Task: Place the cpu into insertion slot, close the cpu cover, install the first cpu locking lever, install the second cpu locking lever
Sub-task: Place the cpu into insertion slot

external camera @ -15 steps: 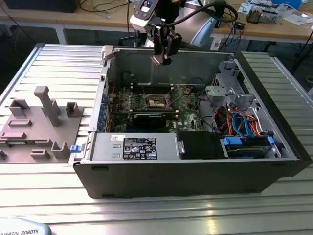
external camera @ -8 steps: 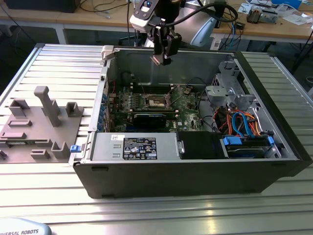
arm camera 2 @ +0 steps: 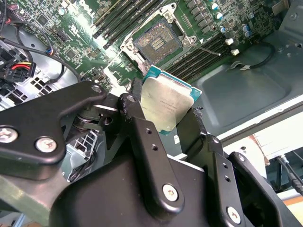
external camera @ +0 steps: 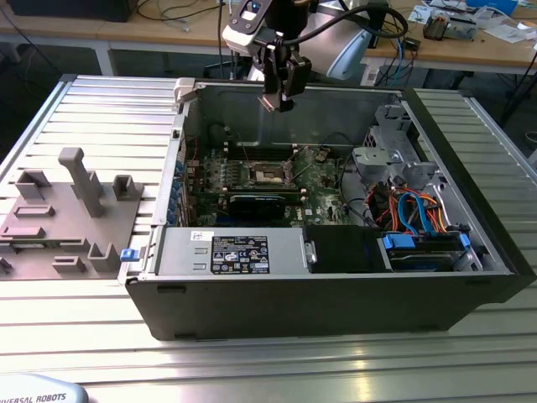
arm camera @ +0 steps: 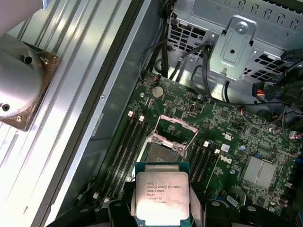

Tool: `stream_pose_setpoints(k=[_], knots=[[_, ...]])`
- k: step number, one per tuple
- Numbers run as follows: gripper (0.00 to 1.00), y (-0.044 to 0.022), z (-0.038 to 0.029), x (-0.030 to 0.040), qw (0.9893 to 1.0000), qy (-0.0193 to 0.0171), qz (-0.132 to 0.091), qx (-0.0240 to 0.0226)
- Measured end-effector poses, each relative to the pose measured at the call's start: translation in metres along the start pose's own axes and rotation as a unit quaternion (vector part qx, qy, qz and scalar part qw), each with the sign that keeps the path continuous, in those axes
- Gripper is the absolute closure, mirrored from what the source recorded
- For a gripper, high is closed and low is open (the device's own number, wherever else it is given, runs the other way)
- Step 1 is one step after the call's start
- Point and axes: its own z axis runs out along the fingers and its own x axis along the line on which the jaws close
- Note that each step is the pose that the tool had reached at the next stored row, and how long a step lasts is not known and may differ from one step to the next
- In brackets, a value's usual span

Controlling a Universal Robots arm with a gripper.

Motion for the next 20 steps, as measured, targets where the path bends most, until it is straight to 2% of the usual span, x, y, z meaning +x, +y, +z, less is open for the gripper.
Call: stream_pose_setpoints(k=[17, 19, 20], knots=[[0.46, 0.0000, 0.0000, 0.0000, 0.9999, -0.0011, 0.011, -0.0001], [0.46, 0.0000, 0.0000, 0.0000, 0.9999, 0.0007, 0.012, 0.0050], [0.46, 0.0000, 0.0000, 0.0000, 0.9999, 0.0009, 0.013, 0.0055]])
